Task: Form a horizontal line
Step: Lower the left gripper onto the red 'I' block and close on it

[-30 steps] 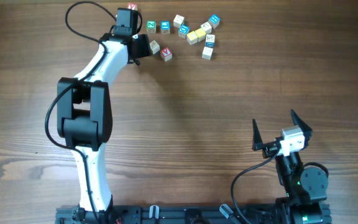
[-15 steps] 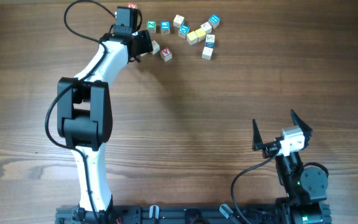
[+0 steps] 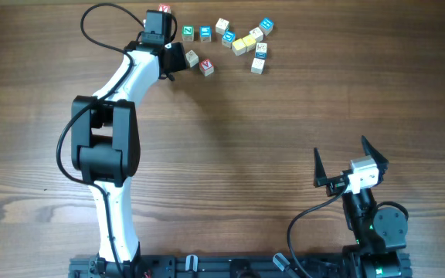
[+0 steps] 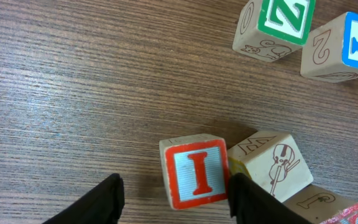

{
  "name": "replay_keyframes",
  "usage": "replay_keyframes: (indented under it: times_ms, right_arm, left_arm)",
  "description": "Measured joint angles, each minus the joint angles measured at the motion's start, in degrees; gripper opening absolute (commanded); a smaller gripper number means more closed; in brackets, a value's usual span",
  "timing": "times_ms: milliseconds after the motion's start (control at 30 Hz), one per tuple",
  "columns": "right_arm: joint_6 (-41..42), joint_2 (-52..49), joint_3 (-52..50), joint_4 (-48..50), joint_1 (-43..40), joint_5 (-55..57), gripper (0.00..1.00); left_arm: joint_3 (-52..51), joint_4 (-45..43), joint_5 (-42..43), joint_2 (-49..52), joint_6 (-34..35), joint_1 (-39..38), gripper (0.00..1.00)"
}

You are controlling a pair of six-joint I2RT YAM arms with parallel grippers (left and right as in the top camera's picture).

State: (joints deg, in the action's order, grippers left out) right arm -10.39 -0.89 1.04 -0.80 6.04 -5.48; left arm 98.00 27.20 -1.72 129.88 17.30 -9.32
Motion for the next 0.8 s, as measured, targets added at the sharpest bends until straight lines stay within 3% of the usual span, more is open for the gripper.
replay_keyframes:
  times_ms: [133, 267, 600, 800]
  right_arm:
    - [0.0, 0.0, 0.0, 0.0, 0.0, 0.0, 1.00]
    - [0.0, 0.0, 0.0, 0.0, 0.0, 0.0, 1.00]
    - [0.0, 0.0, 0.0, 0.0, 0.0, 0.0, 1.00]
    - [0.0, 0.0, 0.0, 0.0, 0.0, 0.0, 1.00]
  left_arm:
    - [0.0, -0.5, 0.0, 0.0, 0.2, 0.0, 0.51]
    - [0.0, -3.0, -0.2, 0.0, 0.0, 0.0, 0.65]
    - [0.0, -3.8, -0.2, 0.4, 0.0, 0.0, 0.45]
    - [0.0, -1.8, -0.2, 0.8, 0.0, 0.0, 0.46]
